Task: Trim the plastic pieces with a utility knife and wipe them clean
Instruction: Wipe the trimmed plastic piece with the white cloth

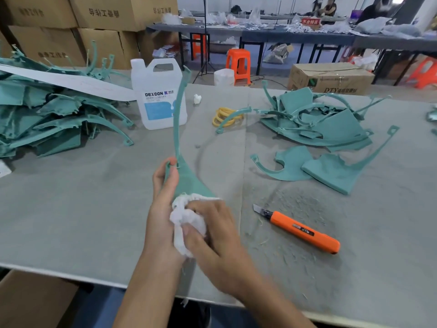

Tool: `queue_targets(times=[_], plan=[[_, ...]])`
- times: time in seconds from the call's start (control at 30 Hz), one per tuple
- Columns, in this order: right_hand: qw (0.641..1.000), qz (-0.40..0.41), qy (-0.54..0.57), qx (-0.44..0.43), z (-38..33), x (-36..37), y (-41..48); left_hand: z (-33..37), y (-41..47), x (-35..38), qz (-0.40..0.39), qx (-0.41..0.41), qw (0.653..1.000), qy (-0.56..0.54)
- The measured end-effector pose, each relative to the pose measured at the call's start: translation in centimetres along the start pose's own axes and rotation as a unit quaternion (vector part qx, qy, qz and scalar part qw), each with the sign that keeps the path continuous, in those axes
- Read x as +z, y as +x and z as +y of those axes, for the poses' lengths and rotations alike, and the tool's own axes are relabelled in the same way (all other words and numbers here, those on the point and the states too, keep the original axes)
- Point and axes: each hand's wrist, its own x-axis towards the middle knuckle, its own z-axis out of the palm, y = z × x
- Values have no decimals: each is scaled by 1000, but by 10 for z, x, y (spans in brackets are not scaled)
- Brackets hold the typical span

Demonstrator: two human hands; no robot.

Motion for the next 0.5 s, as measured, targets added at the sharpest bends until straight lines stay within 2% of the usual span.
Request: queue_targets(times=[0.07, 0.13, 0.17, 0.23, 0.33, 0.37, 0.43, 0.5], plan=[[996, 37, 2, 76, 17, -8, 18, -1, -6, -3, -29, -14, 998, -47], [982, 71, 40, 169, 29, -27, 41, -2, -13, -6, -45, -16, 998, -48], [979, 88, 39, 182, 29, -33, 48, -1, -13, -7, -45, -19, 998, -46], [987, 109, 37, 115, 12, -34, 51, 1, -13, -5, -31, -27, 999, -35], [998, 6, 69, -13, -23, -12, 33, -2, -7, 1, -5, -56, 998, -35], [999, -13, 33, -22, -26, -5, 28, -4, -7, 5, -11, -57, 998, -39], [999, 22, -49, 1, -18, -2, 34, -9, -7, 7, -2, -50, 998, -39], [995, 50, -81, 36, -9, -7, 51, -10, -8, 7, 15, -64, 998, -18]])
